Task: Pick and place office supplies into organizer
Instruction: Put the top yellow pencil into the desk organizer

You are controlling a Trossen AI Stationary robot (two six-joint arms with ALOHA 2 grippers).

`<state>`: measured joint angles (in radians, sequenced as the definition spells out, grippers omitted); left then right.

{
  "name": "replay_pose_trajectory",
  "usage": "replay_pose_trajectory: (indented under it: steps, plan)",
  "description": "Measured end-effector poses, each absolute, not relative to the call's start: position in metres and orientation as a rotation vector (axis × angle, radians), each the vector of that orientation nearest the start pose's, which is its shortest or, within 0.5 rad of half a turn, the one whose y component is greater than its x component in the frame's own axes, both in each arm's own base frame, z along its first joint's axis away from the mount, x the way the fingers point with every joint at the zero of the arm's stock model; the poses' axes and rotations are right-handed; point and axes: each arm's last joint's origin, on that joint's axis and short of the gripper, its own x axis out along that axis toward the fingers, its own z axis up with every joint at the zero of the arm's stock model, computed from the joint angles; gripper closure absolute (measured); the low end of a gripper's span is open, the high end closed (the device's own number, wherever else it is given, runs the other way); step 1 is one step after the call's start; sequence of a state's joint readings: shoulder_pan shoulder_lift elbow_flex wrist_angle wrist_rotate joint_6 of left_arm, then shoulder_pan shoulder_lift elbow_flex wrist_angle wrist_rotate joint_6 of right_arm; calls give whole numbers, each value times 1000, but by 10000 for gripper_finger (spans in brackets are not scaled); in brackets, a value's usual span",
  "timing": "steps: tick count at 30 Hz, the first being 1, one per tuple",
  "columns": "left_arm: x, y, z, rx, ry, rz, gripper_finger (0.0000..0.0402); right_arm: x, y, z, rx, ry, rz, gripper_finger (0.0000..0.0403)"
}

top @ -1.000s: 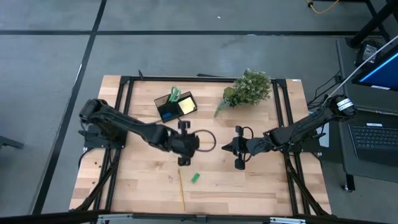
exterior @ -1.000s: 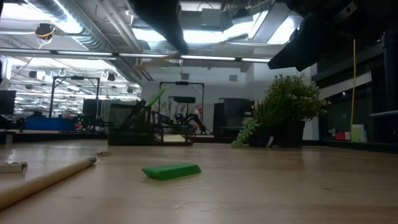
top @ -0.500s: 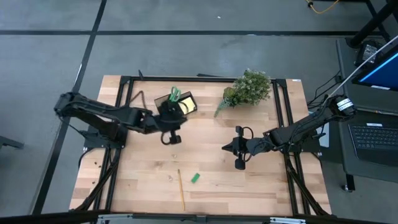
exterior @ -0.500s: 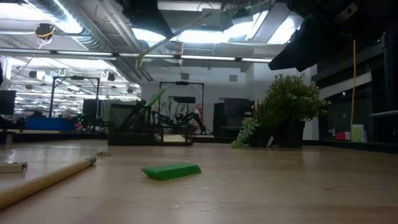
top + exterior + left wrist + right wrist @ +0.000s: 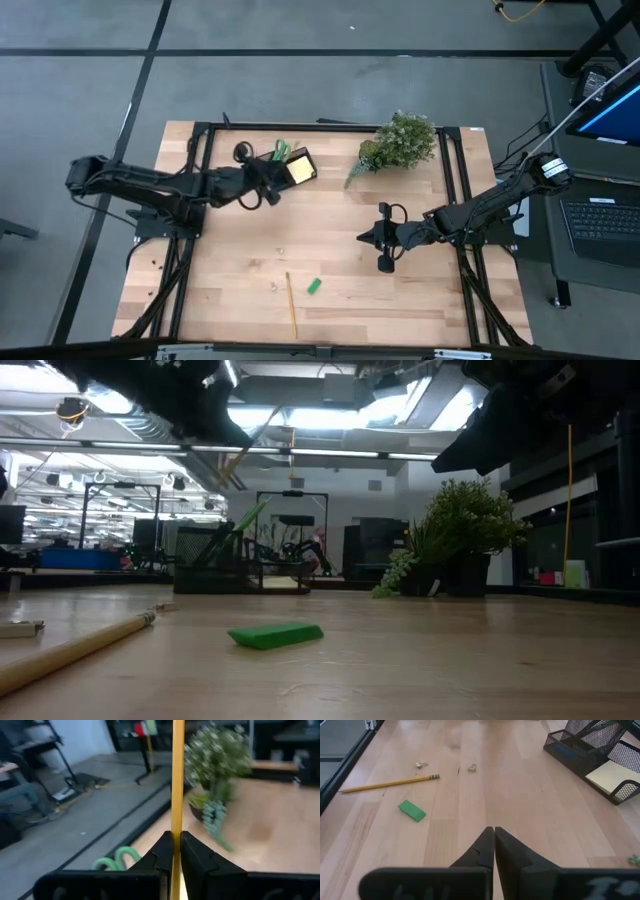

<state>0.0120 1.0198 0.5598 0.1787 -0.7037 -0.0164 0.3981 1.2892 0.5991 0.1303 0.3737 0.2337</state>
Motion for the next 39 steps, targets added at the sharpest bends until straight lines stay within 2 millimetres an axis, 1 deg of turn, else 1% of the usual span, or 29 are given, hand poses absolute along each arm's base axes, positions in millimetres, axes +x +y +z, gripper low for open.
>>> replay_pose_trajectory:
  steps: [6, 13, 20, 23, 27, 33, 39]
  plan:
    - [201, 34, 230, 73, 142, 787, 382, 238, 89, 197, 17, 515, -36, 386]
    - [185, 51, 205, 29, 97, 887, 382, 238, 89, 197, 17, 513, -37, 386]
    - [169, 62, 187, 2, 35, 955, 382, 239, 89, 198, 16, 508, -36, 386]
    - [162, 63, 176, -38, 26, 944, 382, 239, 89, 198, 15, 509, -36, 386]
    - [155, 63, 165, -44, 48, 949, 382, 239, 89, 198, 10, 509, -35, 386]
    - [148, 61, 156, -48, 42, 950, 382, 239, 89, 198, -8, 501, -29, 386]
    - [150, 60, 152, -54, 66, 892, 375, 239, 89, 199, -6, 495, -28, 386]
